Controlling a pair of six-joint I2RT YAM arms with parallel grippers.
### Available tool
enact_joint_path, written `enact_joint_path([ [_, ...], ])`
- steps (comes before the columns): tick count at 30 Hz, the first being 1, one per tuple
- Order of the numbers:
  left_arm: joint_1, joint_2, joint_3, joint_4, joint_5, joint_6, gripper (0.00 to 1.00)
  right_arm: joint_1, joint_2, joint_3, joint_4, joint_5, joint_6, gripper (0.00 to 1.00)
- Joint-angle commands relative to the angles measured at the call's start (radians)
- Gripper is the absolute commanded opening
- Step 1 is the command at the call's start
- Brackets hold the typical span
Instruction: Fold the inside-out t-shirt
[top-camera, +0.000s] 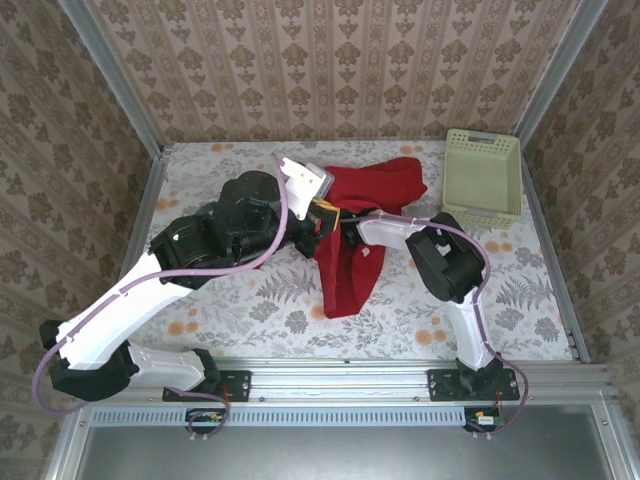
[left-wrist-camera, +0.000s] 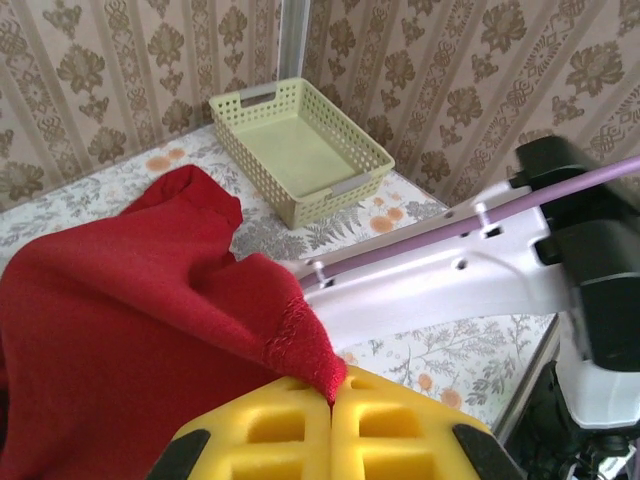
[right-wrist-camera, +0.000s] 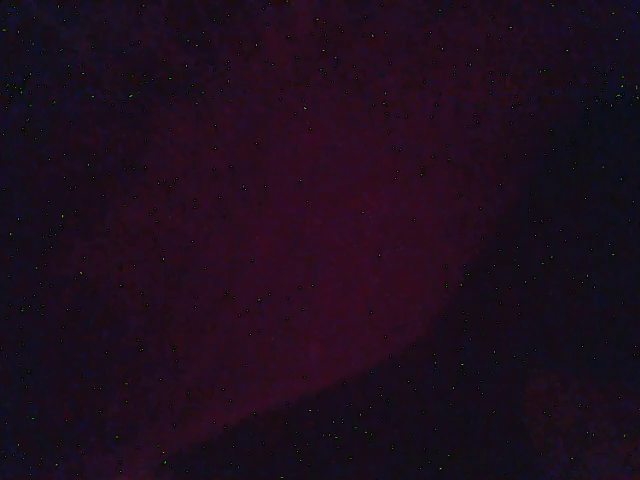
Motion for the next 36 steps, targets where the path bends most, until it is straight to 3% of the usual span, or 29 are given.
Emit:
enact_joint_path([
  [1, -0.008, 0.025, 0.044, 0.016, -0.036, 0.032, 0.0, -0.008, 0.094, 0.142, -0.267, 0.046, 0.064, 1.0],
  [8, 0.007, 0.039, 0.063, 0.011, -0.093, 0.027, 0.0, -0.014, 0.343, 0.6, -0.73, 0.03, 0.125, 1.0],
  [13, 0.044, 0.036, 0.062, 0.018, -0.092, 0.003, 0.0, -0.015, 0.481, 0.846, -0.911, -0.009, 0.127, 0.97],
  [16, 0.09, 0.031, 0.053, 0.018, -0.091, -0.021, 0.0, -0.017, 0.511, 0.904, -0.938, -0.032, 0.105, 0.89],
  [18, 0.126, 0.032, 0.053, 0.007, -0.091, -0.034, 0.0, -0.016, 0.507, 0.893, -0.934, -0.045, 0.09, 0.77],
  [22, 0.227, 0.04, 0.047, -0.011, -0.105, -0.046, 0.0, 0.002, 0.348, 0.61, -0.702, -0.118, 0.022, 0.45],
  [26, 0.373, 0.079, 0.044, -0.037, -0.097, -0.069, 0.0, 0.042, 0.128, 0.246, -0.381, -0.173, -0.038, 0.22],
  [29, 0.478, 0.128, 0.033, -0.032, -0.062, -0.079, 0.0, 0.066, 0.019, 0.083, -0.257, -0.199, -0.067, 0.04],
  [36, 0.693, 0.309, 0.029, -0.039, -0.039, -0.122, 0.0, 0.156, -0.253, -0.312, 0.053, -0.269, -0.139, 0.0],
])
